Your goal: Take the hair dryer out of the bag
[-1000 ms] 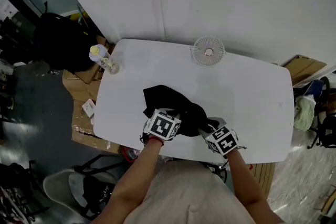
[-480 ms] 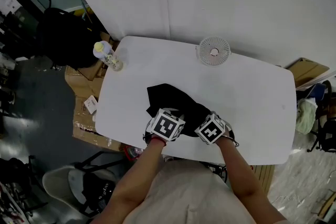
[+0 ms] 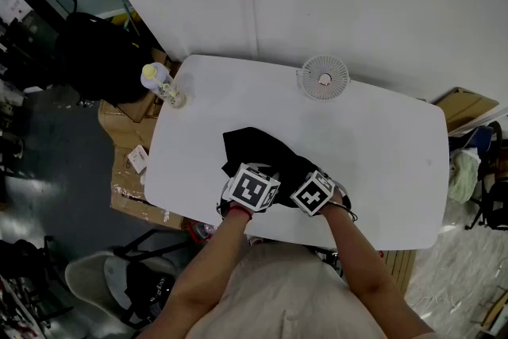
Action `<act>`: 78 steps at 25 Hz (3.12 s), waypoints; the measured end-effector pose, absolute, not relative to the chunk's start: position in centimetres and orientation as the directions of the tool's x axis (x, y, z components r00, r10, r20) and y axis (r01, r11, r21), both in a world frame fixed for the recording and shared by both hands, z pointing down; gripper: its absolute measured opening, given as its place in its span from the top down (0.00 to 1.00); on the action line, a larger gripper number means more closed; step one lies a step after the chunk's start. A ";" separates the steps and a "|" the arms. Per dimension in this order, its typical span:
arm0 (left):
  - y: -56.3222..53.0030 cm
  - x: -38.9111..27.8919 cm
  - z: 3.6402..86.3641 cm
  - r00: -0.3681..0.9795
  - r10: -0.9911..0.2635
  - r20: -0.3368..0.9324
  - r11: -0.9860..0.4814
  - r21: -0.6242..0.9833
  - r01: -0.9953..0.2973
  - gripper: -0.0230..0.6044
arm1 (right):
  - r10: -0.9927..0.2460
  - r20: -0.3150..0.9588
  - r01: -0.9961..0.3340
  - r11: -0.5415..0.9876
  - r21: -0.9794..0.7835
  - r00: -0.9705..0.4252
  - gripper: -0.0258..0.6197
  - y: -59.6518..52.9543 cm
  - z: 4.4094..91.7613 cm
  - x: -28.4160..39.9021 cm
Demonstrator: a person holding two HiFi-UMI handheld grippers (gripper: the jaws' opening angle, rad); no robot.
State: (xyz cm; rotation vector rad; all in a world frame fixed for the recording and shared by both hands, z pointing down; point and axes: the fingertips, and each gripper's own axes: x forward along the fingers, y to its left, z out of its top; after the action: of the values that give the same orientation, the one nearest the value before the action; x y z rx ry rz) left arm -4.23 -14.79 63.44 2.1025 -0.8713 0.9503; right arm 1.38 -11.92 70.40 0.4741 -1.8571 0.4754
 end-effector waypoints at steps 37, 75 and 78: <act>-15.1 -4.6 54.5 0.810 -0.280 0.516 -0.357 0.727 -0.586 0.90 | -0.348 0.778 -0.615 0.786 -0.062 -0.523 0.63 -11.9 58.5 4.2; -13.2 -7.2 53.1 0.771 -0.462 0.438 -0.301 0.741 -0.601 0.90 | -0.554 0.613 -0.822 0.303 -0.482 -0.563 0.63 -17.0 57.6 11.3; -13.2 -7.6 53.4 0.761 -0.465 0.452 -0.295 0.731 -0.615 0.90 | -0.548 0.656 -0.851 0.260 -0.456 -0.519 0.63 -17.3 59.5 12.7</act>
State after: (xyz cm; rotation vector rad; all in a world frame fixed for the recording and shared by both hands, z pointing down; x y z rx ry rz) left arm -7.55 -13.21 53.44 1.9472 -0.8187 0.1866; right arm 12.73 -17.33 59.52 1.2763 -2.1714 1.1408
